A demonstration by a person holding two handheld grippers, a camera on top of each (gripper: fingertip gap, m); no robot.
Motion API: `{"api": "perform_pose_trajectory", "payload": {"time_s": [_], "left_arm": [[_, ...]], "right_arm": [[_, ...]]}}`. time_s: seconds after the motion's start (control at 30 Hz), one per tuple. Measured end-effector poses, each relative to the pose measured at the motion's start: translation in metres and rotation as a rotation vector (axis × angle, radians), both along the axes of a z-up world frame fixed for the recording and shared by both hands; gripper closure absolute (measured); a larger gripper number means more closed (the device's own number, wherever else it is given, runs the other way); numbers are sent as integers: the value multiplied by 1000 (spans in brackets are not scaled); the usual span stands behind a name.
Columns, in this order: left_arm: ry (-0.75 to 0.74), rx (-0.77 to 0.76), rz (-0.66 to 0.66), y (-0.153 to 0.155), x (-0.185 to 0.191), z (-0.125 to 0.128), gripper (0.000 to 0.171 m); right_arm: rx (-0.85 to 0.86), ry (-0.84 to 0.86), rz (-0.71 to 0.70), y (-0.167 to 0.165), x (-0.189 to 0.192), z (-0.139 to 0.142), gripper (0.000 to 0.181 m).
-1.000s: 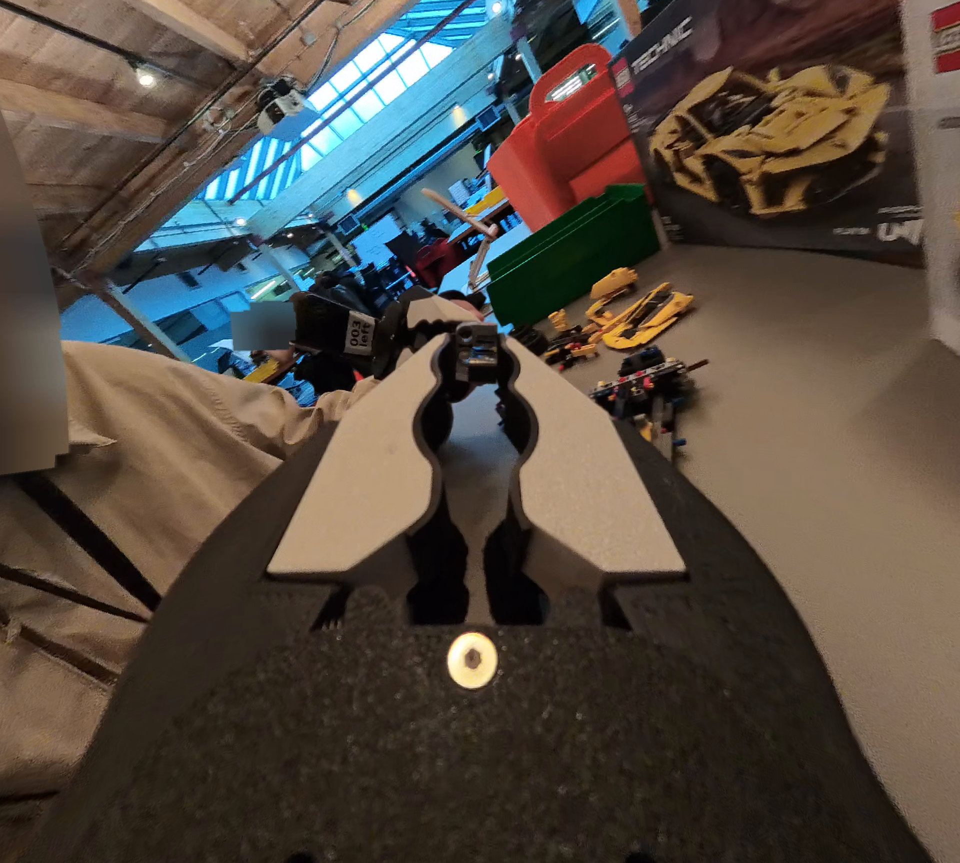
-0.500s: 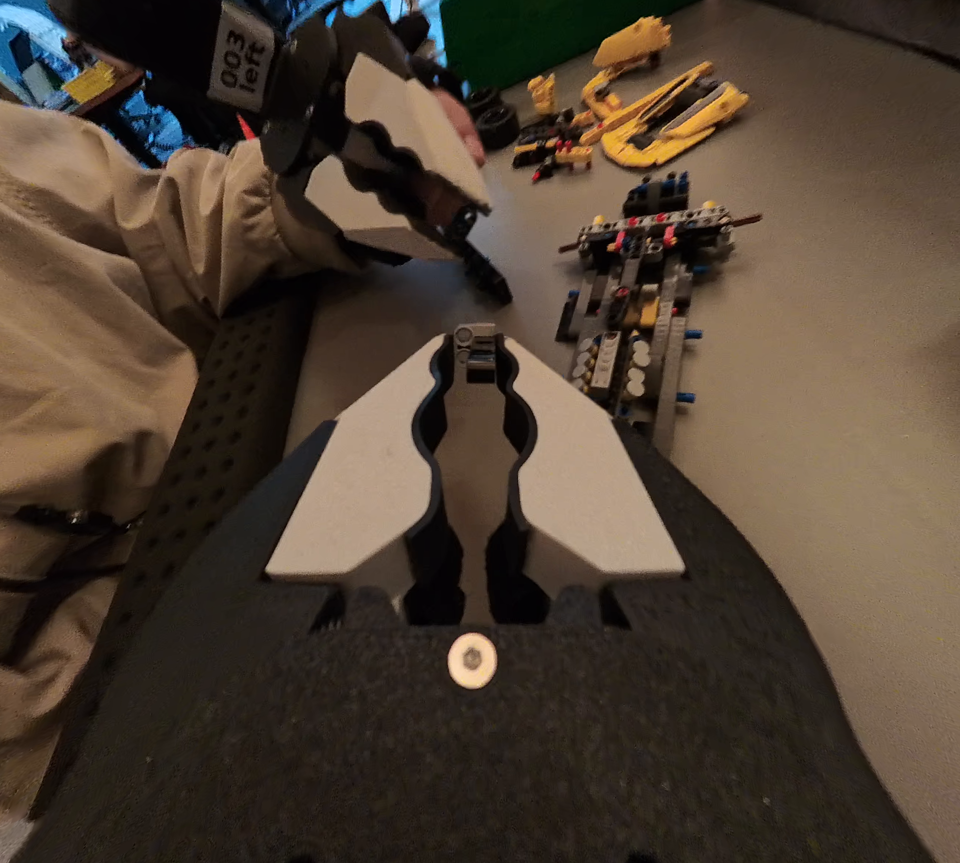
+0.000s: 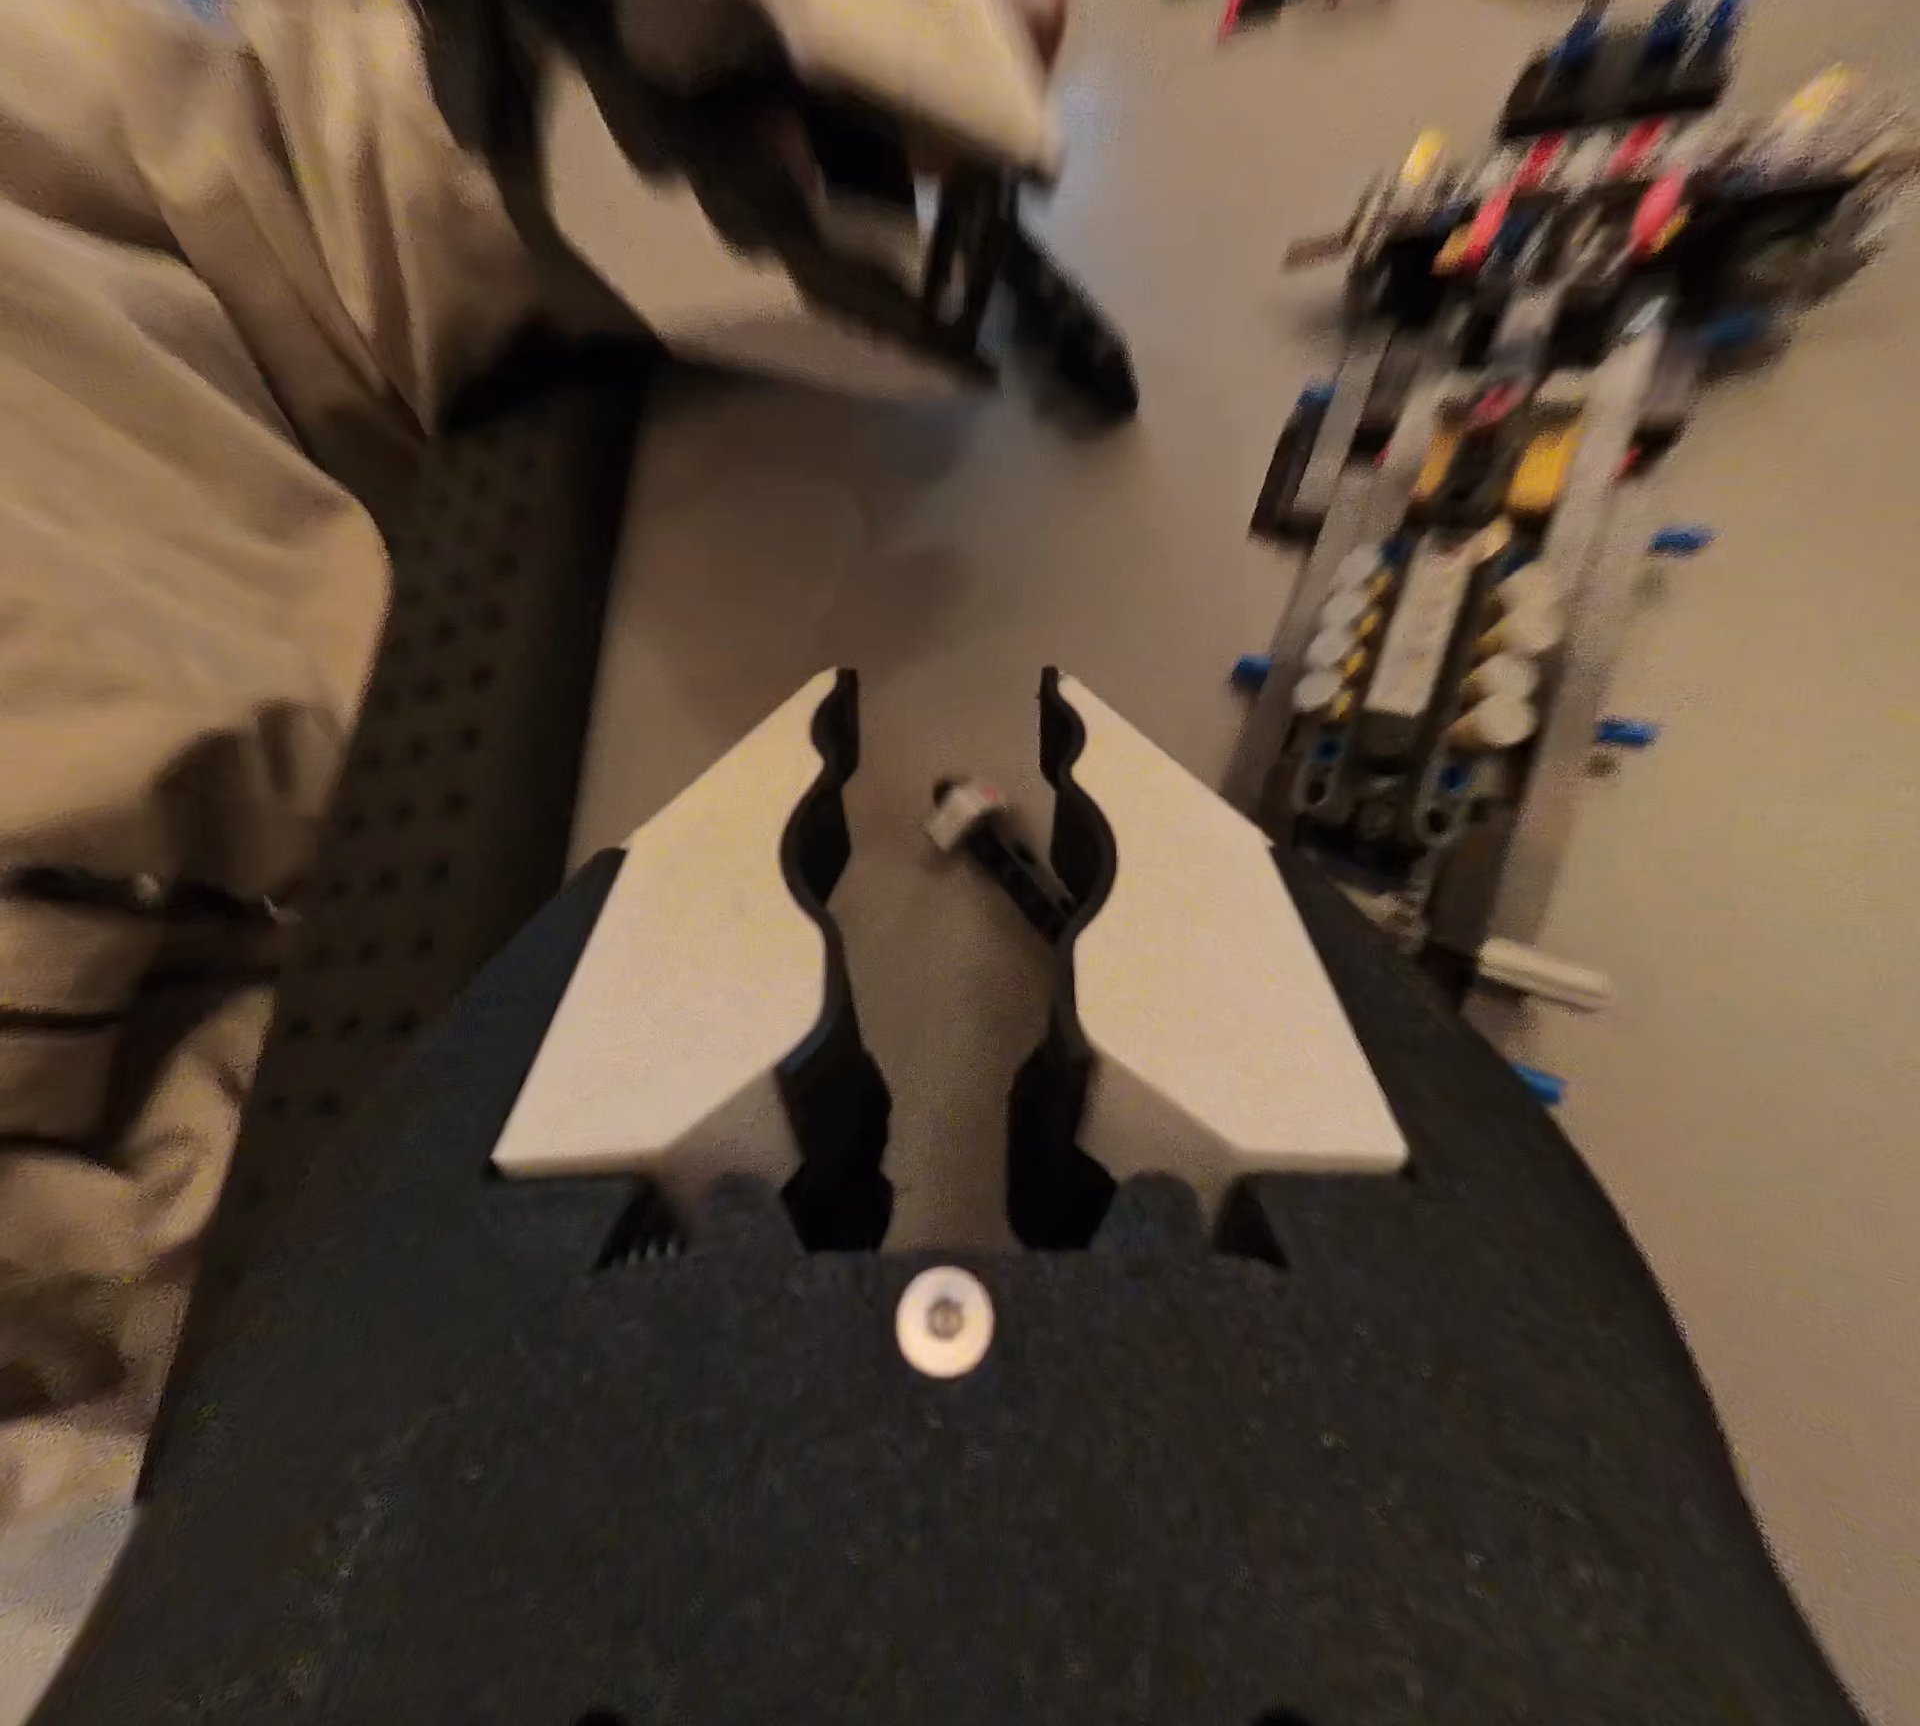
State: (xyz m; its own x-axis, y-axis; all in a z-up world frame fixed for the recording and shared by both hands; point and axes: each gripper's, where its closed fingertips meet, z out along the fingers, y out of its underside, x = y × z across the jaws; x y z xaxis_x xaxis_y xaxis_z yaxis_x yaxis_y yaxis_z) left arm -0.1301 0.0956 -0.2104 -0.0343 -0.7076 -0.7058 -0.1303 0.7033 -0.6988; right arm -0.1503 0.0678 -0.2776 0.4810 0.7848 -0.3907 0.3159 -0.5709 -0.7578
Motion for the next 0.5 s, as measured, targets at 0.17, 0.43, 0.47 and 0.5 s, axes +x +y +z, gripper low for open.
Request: {"api": "perform_pose_trajectory", "payload": {"time_s": [0.17, 0.43, 0.47, 0.5], "left_arm": [[15, 77, 15, 0, 2, -5, 156], [30, 75, 9, -2, 2, -9, 156], [31, 76, 7, -2, 2, -10, 156], [30, 80, 9, -1, 2, -10, 156]], "right_arm": [[98, 314, -178, 27, 17, 63, 147], [92, 328, -162, 26, 11, 63, 163], [95, 343, -162, 26, 10, 64, 165], [94, 343, -171, 28, 10, 64, 165]]}}
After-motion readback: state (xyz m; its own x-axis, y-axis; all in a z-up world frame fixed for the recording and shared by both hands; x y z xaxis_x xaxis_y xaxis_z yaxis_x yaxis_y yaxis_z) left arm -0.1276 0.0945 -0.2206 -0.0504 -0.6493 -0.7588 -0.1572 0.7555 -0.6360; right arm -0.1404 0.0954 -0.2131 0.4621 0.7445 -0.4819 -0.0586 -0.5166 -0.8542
